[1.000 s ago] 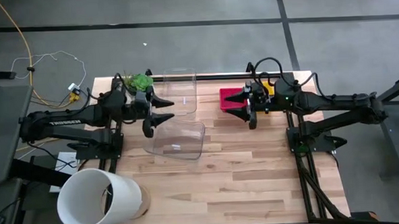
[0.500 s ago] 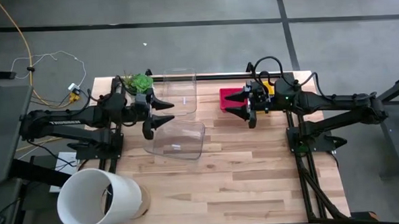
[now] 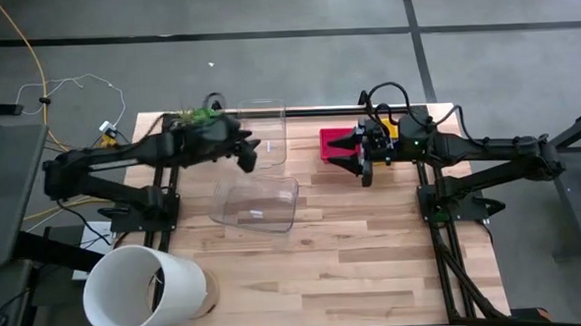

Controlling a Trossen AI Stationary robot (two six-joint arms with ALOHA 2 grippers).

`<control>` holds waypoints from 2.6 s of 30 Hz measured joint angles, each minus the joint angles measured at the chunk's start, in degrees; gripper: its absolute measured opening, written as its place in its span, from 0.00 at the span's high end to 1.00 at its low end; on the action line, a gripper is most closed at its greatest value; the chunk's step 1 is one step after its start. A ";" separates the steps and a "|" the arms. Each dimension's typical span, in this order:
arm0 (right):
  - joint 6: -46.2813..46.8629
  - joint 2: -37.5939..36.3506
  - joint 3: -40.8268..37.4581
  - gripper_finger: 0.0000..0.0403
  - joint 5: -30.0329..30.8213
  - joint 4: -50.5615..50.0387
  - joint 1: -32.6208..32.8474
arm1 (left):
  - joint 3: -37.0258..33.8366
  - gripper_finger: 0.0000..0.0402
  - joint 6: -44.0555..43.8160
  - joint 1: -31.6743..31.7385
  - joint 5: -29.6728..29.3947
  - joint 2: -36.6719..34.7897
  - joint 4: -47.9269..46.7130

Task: Stack baskets by color
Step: Stack the top transparent bin on top of the bottom transparent bin

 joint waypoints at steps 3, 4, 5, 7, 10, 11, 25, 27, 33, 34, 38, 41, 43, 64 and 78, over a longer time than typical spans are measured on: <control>0.08 0.00 -0.01 0.41 0.04 -1.22 0.00 | 1.76 0.60 -0.68 3.32 -0.32 5.58 -7.58; 0.29 0.00 -0.01 0.41 0.04 -1.55 0.00 | 1.77 0.61 -1.36 4.13 -0.66 6.89 -9.57; 1.06 0.00 -0.01 0.41 0.04 -1.87 0.00 | 1.77 0.61 -2.09 4.92 -1.15 8.06 -12.02; 2.32 0.00 -0.01 0.41 0.04 -2.32 0.00 | 1.77 0.60 -4.50 5.95 -3.02 10.10 -17.19; 2.58 0.00 -0.01 0.41 0.07 -2.98 0.00 | 1.77 0.56 -9.12 6.44 -7.45 12.16 -22.39; 2.58 0.00 -0.01 0.41 0.07 -3.05 0.00 | 1.77 0.54 -10.45 6.54 -8.80 12.41 -23.18; 2.52 -0.02 -0.01 0.41 0.09 -3.82 0.00 | -5.91 0.36 -22.22 6.85 -8.20 12.51 -15.15; 2.51 -0.02 -0.01 0.41 0.11 -3.84 0.00 | -6.71 0.36 -23.69 7.03 -8.78 12.53 -14.54; 2.63 -0.02 -0.01 0.41 0.11 -3.82 0.00 | -10.28 0.36 -26.66 9.25 -5.88 12.53 -9.00; 2.64 -0.02 -0.01 0.41 0.11 -3.82 0.00 | -10.58 0.36 -26.67 9.60 -4.80 12.53 -8.44; 2.64 -0.02 -0.01 0.41 0.11 -3.82 0.00 | -11.97 0.37 -26.70 10.26 -4.05 12.53 -6.68; 2.64 -0.02 -0.01 0.41 0.12 -3.82 -0.01 | -12.72 0.37 -26.70 11.15 -2.56 12.53 -6.06; 2.64 -0.02 -0.01 0.41 0.13 -3.82 -0.01 | -13.33 0.37 -26.72 11.55 -1.19 12.96 -5.34; 3.98 -0.02 -0.01 0.41 0.15 -3.83 0.00 | -13.37 0.90 -26.68 11.75 0.60 18.31 -0.25; 4.57 -0.02 -0.01 0.41 0.13 -3.84 -0.02 | -7.78 1.00 -19.93 11.71 -2.96 15.23 3.08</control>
